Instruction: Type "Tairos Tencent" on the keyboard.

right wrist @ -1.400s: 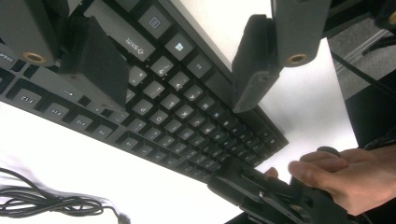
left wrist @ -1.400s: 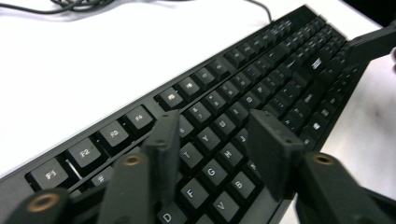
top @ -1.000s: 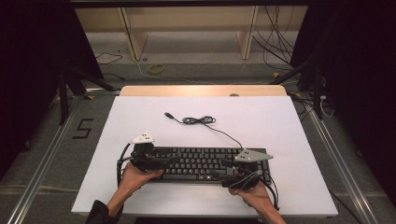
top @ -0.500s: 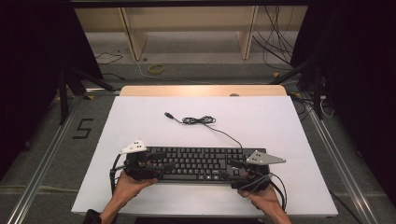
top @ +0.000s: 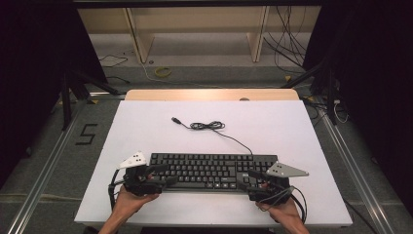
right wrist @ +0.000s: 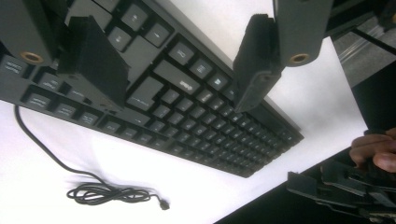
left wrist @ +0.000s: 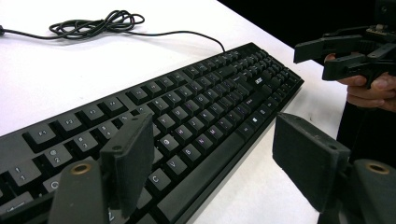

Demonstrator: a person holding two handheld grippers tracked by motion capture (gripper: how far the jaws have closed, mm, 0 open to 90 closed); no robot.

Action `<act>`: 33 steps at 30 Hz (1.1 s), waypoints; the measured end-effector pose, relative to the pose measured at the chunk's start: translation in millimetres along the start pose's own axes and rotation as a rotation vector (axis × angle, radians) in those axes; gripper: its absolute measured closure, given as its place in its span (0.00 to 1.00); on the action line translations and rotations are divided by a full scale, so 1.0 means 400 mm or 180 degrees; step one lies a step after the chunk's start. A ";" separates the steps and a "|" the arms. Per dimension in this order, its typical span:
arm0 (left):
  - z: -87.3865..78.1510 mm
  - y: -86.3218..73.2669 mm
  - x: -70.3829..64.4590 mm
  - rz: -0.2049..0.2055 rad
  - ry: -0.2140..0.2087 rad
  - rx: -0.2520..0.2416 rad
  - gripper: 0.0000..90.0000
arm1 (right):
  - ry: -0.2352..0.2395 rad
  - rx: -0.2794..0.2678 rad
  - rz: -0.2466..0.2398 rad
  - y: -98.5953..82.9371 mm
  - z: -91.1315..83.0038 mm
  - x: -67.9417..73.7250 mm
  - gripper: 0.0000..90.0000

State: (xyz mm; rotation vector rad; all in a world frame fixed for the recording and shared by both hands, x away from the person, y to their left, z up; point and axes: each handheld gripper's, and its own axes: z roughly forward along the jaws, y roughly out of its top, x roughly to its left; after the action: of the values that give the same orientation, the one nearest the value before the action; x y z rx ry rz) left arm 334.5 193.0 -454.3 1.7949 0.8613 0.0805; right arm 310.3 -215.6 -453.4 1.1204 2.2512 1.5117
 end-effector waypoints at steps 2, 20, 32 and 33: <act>-0.002 -0.004 -0.001 0.0010 0.0008 0.0009 0.32 | -0.0008 -0.0007 -0.0004 -0.005 -0.005 -0.002 0.40; -0.011 -0.021 -0.005 0.0006 0.0045 0.0011 0.29 | -0.0086 -0.0038 -0.0037 -0.026 -0.033 -0.006 0.38; -0.009 -0.021 -0.007 0.0017 0.0053 0.0015 0.29 | -0.0082 -0.0027 -0.0054 -0.028 -0.029 -0.005 0.38; -0.009 -0.021 -0.007 0.0023 0.0059 0.0016 0.29 | -0.0083 -0.0027 -0.0054 -0.028 -0.029 -0.005 0.38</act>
State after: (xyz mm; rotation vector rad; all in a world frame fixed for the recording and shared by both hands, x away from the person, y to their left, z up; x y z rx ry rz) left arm 326.6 195.4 -459.1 1.8045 0.8688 0.0999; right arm 299.9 -227.3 -458.1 1.1091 2.2296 1.4902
